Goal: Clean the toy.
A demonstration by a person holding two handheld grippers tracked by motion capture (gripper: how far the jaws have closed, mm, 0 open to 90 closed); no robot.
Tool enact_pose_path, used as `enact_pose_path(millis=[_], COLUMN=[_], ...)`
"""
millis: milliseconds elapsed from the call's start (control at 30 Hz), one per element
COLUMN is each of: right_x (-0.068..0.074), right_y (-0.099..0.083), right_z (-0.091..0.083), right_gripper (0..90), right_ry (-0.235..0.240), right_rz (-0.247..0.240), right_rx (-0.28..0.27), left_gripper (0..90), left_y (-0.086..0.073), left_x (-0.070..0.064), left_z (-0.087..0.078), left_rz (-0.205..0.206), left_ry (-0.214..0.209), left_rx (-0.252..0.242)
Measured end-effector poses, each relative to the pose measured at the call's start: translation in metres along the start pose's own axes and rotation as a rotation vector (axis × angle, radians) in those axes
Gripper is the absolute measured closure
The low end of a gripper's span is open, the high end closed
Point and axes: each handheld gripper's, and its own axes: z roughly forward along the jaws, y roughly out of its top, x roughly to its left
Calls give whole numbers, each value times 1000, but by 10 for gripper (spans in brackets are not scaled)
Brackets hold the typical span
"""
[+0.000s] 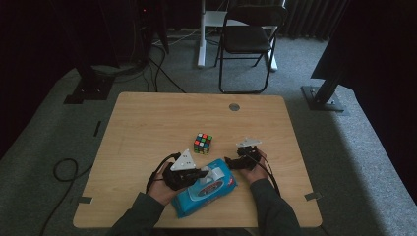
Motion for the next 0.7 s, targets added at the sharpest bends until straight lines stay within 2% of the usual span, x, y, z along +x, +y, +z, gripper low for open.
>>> enact_pose_path(millis=[233,300,333,367,500,700], right_x=[0,0,0,0,0,0], right_y=[0,0,0,0,0,0], right_z=[0,0,0,0,0,0], right_gripper=[130,130,130,130,130,130], right_ry=[0,0,0,0,0,0], right_rz=[0,0,0,0,0,0], right_rx=[1,0,0,1,1,1], left_gripper=[900,900,900,900,900,900], left_y=[5,8,8,14,15,15], left_x=[2,4,4,5,7,8], left_z=[-5,-9,-9,-15,-15,-17], left_rz=[4,-8,-8,2,6,-3], left_ry=[8,-14,-14,11,11,28], left_rx=[-21,-61,-61,-71,-66,-85])
